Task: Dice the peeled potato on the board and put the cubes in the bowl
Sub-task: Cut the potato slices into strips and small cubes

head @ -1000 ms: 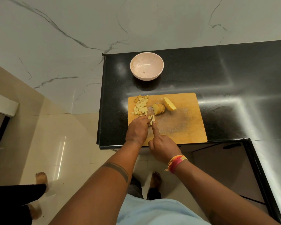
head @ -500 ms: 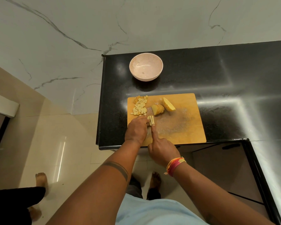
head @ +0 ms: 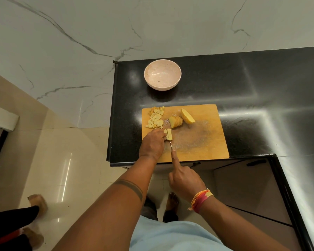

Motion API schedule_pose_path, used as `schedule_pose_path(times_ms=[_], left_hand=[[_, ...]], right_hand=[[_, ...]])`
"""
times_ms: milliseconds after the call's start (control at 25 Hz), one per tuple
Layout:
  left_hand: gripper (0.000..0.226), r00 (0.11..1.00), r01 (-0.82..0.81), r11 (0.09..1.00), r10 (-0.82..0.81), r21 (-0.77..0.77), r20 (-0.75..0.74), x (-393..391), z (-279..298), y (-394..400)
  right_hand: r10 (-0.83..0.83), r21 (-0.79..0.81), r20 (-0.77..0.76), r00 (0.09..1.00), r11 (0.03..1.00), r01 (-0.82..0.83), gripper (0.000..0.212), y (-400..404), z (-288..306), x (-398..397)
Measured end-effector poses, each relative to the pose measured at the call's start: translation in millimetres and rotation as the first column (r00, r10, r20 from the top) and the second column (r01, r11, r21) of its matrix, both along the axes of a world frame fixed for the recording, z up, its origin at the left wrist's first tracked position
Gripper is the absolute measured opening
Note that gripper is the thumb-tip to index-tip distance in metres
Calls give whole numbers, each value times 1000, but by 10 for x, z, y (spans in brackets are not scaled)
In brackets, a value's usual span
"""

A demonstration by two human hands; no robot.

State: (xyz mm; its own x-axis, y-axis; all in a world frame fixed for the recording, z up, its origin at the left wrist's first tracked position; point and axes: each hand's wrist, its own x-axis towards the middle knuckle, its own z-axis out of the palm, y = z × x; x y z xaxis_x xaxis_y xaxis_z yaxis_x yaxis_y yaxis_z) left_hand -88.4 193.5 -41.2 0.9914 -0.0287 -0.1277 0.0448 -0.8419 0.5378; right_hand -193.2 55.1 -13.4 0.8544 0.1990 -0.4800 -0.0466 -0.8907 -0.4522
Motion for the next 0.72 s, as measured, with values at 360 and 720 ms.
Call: schedule_pose_path(times_ms=[360, 720], left_hand=[[18, 1000, -20, 999, 19, 25, 17, -4, 8, 31], [18, 1000, -21, 1000, 20, 19, 20, 9, 23, 29]], right_hand=[[-47, 73, 59, 997, 996, 43, 75, 112, 14, 318], [-13, 26, 48, 999, 1000, 12, 71, 187, -64, 582]])
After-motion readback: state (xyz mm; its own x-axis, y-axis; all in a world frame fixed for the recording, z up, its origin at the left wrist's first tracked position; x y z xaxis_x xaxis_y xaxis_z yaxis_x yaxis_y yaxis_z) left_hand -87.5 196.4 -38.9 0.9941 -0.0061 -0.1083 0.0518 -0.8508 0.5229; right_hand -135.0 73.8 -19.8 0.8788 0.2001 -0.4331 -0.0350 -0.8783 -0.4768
